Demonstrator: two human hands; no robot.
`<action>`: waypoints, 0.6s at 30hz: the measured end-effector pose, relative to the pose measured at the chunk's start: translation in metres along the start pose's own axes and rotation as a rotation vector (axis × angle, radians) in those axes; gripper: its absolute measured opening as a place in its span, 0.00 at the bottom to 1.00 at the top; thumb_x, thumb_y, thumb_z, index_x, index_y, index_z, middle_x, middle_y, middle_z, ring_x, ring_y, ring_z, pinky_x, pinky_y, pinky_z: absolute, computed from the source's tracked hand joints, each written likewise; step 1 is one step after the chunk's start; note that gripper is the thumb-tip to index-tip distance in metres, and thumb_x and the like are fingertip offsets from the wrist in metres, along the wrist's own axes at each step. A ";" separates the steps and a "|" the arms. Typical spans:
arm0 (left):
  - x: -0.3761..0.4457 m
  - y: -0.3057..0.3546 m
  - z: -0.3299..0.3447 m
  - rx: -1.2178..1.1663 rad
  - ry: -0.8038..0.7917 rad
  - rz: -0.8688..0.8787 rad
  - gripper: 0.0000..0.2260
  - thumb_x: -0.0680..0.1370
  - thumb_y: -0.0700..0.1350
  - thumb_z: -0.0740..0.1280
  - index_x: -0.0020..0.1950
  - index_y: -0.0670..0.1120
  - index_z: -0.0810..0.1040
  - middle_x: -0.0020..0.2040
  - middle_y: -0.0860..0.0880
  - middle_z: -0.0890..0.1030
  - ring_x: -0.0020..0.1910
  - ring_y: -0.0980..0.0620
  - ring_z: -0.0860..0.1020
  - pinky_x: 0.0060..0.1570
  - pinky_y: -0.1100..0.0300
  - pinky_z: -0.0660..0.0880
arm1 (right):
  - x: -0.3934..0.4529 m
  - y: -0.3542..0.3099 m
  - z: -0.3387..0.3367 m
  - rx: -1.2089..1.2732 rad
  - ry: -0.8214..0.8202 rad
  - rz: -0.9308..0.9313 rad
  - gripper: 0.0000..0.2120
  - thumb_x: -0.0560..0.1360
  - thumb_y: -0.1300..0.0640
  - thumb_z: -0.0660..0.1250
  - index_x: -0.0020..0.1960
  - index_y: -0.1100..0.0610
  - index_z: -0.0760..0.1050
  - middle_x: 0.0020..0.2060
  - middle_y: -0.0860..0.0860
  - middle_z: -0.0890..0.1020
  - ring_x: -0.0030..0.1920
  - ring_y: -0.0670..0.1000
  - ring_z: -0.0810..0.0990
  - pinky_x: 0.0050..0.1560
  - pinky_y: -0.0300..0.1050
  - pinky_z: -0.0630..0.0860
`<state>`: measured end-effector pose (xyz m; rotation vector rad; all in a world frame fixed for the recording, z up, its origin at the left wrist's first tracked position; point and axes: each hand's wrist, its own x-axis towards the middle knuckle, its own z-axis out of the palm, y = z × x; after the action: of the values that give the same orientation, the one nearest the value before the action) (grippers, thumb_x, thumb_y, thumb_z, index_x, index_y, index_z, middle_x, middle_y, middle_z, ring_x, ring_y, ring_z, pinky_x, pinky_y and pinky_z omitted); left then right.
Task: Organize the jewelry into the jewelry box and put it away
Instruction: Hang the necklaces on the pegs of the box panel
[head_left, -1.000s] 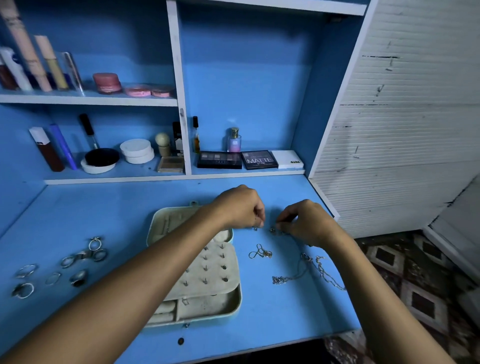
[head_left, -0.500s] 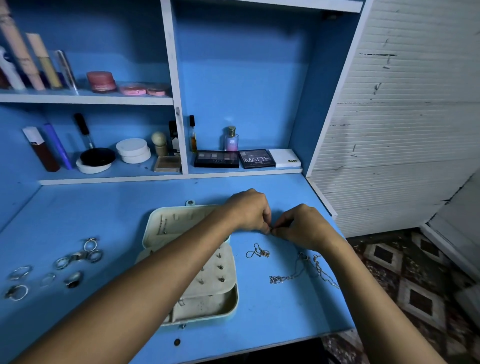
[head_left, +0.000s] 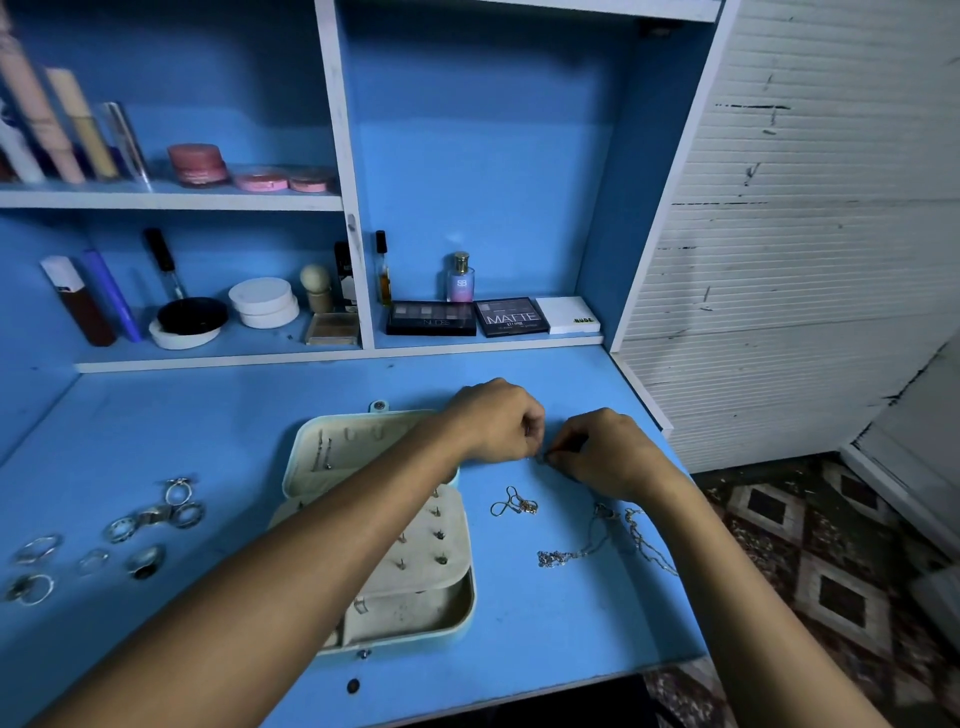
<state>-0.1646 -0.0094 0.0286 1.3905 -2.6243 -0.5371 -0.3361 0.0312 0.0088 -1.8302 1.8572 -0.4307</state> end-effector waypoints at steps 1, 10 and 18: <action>0.000 -0.001 -0.001 -0.044 0.013 -0.008 0.05 0.74 0.45 0.68 0.40 0.54 0.80 0.35 0.59 0.79 0.45 0.55 0.79 0.48 0.58 0.76 | 0.000 0.001 0.000 0.007 0.007 -0.001 0.01 0.74 0.53 0.73 0.44 0.48 0.82 0.38 0.42 0.82 0.42 0.43 0.79 0.38 0.33 0.71; -0.002 -0.008 -0.023 -0.330 0.058 -0.070 0.02 0.73 0.46 0.73 0.41 0.54 0.84 0.42 0.54 0.84 0.40 0.56 0.79 0.44 0.61 0.75 | -0.005 -0.007 -0.007 0.160 0.020 -0.027 0.07 0.73 0.46 0.74 0.49 0.45 0.83 0.45 0.42 0.83 0.44 0.44 0.81 0.47 0.39 0.76; -0.007 -0.010 -0.027 -0.382 0.070 -0.081 0.01 0.74 0.47 0.73 0.44 0.51 0.84 0.43 0.55 0.83 0.32 0.67 0.73 0.31 0.74 0.67 | -0.009 -0.015 -0.008 0.177 0.052 -0.066 0.04 0.76 0.52 0.72 0.42 0.48 0.83 0.34 0.42 0.83 0.28 0.40 0.77 0.31 0.30 0.70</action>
<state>-0.1451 -0.0154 0.0501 1.3639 -2.2621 -0.9247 -0.3284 0.0380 0.0250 -1.7797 1.7351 -0.6505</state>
